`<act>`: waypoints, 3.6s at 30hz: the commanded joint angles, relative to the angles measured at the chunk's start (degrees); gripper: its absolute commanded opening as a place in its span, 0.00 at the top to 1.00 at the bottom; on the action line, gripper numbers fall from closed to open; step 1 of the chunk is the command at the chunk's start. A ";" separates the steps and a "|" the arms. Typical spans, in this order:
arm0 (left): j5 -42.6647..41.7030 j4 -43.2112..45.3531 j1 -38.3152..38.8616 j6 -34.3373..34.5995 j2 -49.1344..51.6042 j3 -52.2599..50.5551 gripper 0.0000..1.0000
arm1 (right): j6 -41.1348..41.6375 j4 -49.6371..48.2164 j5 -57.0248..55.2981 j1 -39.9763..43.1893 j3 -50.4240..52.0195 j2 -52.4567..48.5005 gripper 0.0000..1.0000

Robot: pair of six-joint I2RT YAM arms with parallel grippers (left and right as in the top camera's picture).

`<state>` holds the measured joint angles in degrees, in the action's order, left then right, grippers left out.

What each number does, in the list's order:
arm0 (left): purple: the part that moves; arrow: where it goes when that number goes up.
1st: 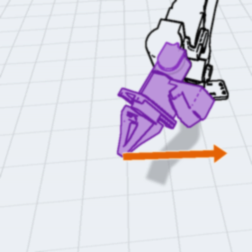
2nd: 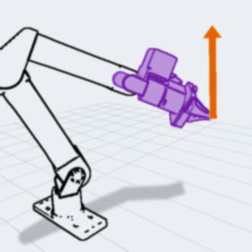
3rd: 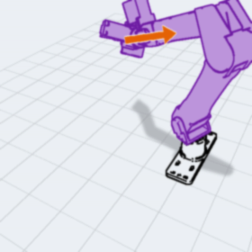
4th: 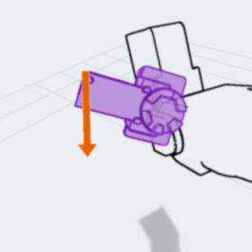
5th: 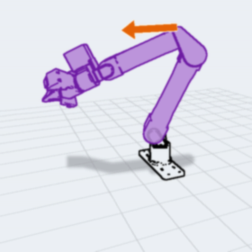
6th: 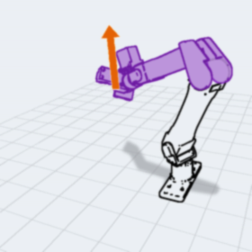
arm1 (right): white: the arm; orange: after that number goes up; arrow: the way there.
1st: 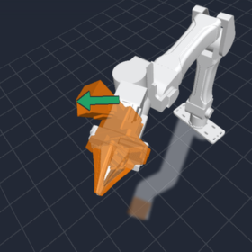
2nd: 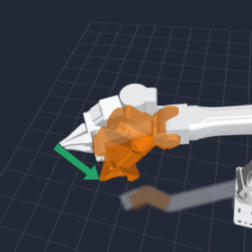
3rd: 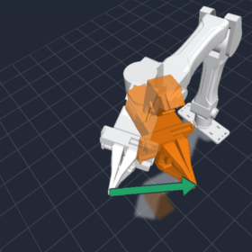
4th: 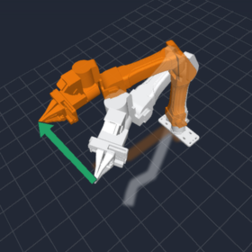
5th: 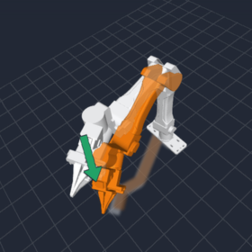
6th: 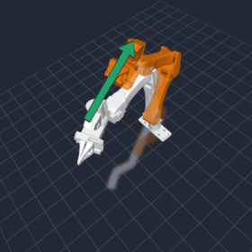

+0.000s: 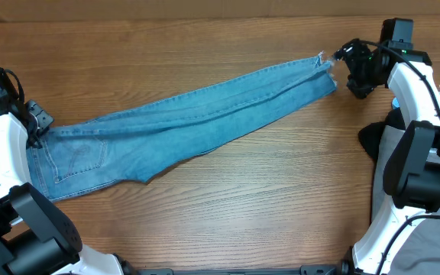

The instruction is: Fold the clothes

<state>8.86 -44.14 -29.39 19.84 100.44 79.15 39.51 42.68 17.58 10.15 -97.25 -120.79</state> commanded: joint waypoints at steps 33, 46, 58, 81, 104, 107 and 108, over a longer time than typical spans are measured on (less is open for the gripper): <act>-15.23 -8.98 -0.55 -14.56 -0.44 1.70 0.69 | -3.96 -30.40 28.28 -11.37 -3.63 -8.26 0.86; -13.77 -20.94 -0.24 -13.70 -0.42 1.57 0.41 | -23.80 0.52 8.74 -1.95 -2.82 -3.52 0.29; 3.02 -7.96 -4.90 3.82 -0.35 -12.48 0.89 | -27.80 8.35 3.02 -0.15 -2.56 -3.52 0.24; -12.57 -8.70 -16.33 -3.65 -0.39 -14.45 0.69 | -29.94 -1.44 12.48 -0.90 -0.52 -10.99 0.19; -18.88 -14.97 -15.67 -8.31 -0.46 -1.42 0.58 | -26.67 7.74 11.34 14.14 -1.84 0.52 0.58; -18.34 -14.29 -15.54 -8.57 -0.44 -1.53 0.50 | -28.06 10.73 12.59 14.47 -1.81 0.57 0.31; -17.75 -13.88 -15.54 -8.52 -0.42 -1.77 0.49 | -28.48 11.67 12.81 14.47 -1.81 0.57 0.31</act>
<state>-8.82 -58.54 -45.36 12.64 100.31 76.53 13.76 53.12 27.70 26.17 -98.37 -121.45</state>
